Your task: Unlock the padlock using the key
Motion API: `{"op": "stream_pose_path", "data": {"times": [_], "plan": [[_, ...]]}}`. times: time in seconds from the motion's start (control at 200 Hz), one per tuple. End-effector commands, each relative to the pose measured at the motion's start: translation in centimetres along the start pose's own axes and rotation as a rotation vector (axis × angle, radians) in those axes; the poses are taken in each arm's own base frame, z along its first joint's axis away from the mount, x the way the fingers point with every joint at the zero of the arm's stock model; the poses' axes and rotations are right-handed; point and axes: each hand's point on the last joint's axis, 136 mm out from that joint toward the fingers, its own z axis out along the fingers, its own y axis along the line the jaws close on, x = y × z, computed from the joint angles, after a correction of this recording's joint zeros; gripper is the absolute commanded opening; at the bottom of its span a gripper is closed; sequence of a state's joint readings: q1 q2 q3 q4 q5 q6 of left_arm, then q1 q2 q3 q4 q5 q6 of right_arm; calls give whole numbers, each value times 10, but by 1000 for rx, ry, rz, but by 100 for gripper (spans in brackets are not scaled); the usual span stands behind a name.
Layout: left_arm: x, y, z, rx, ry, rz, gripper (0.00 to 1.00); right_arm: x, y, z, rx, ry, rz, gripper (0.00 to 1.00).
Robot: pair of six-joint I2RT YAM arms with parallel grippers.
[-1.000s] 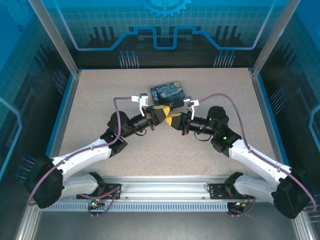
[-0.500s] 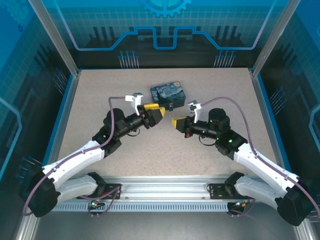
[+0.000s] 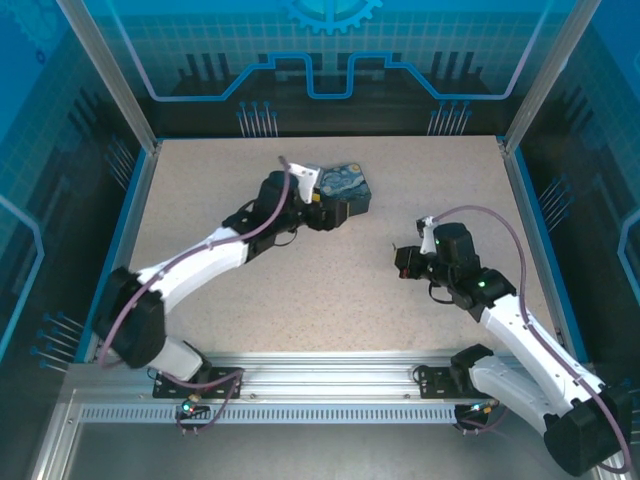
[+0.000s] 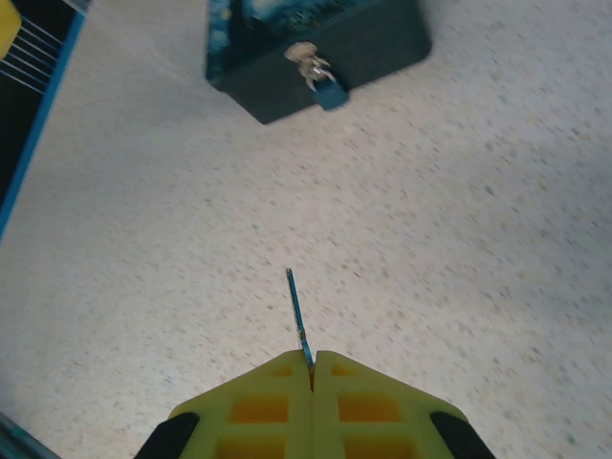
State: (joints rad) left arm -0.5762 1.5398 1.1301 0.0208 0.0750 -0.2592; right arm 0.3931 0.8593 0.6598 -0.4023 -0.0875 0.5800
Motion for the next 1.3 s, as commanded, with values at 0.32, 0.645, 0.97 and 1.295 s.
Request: {"op": "stream_pose_path", "data": {"times": [0.32,0.645,0.97,1.295], "plan": [[5,19,117,-6,163,83,86,27,-31,-4,89,60,51,0],[8,25,171,-27,252,157,86,27,-33,-1,82,65,72,0],[34,32,188,-30,325,154,86,26,-33,-4,84,63,83,0],[81,27,164,-24,432,113,85,23,-34,-6,94,57,82,0]]}}
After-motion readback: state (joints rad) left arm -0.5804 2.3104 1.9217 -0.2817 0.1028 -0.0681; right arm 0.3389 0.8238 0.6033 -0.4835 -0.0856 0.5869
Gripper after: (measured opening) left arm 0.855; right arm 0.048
